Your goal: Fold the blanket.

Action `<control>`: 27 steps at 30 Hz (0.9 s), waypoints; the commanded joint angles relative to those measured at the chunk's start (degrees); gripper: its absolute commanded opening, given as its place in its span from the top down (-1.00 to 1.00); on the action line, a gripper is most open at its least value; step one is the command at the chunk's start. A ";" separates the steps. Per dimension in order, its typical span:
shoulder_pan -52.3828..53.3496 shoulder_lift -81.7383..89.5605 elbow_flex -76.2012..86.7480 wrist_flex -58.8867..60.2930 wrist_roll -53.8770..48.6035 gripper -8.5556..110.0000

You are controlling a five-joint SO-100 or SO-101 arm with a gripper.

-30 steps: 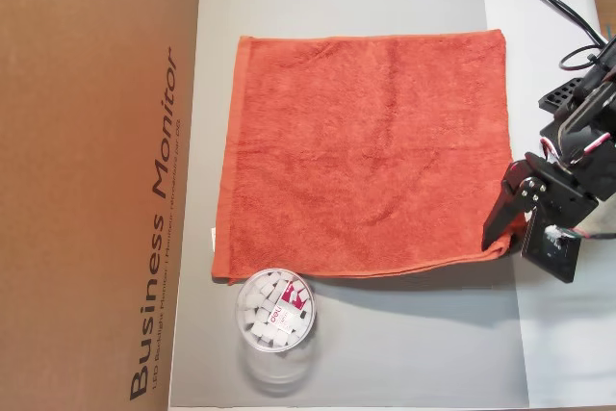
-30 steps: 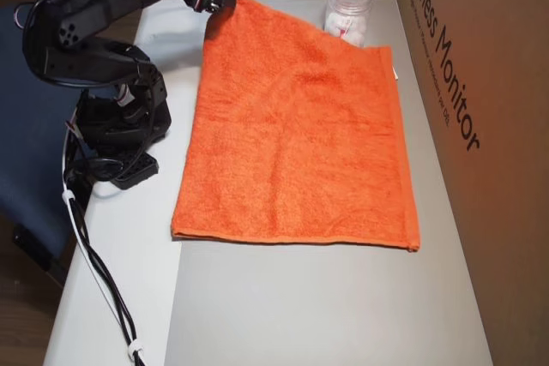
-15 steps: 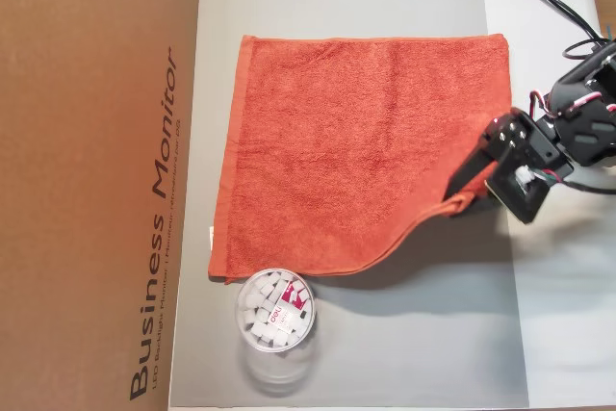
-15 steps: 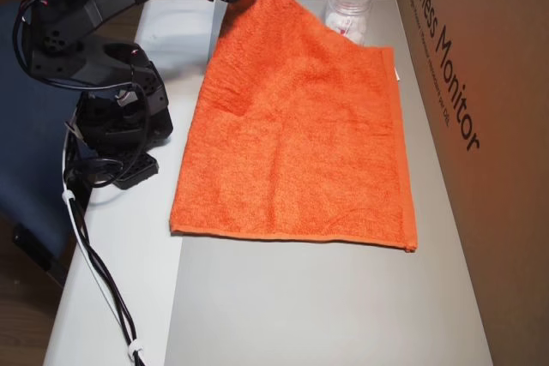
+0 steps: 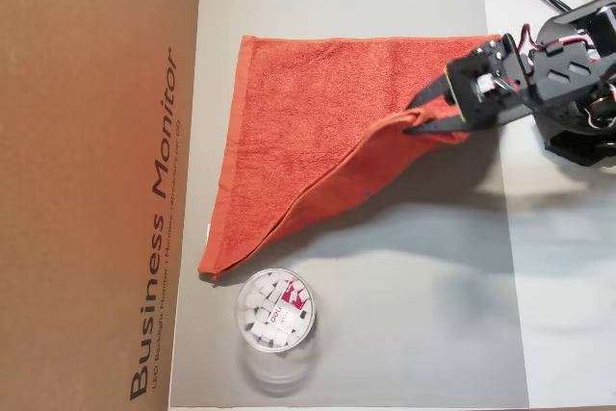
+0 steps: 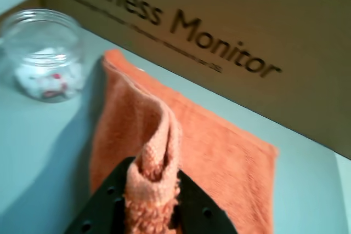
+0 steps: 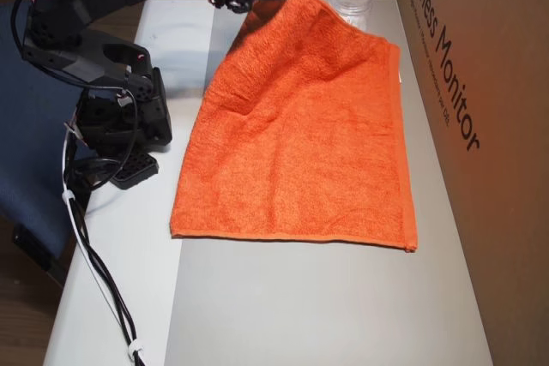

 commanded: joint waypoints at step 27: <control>20.30 -39.55 -37.18 -0.97 4.75 0.86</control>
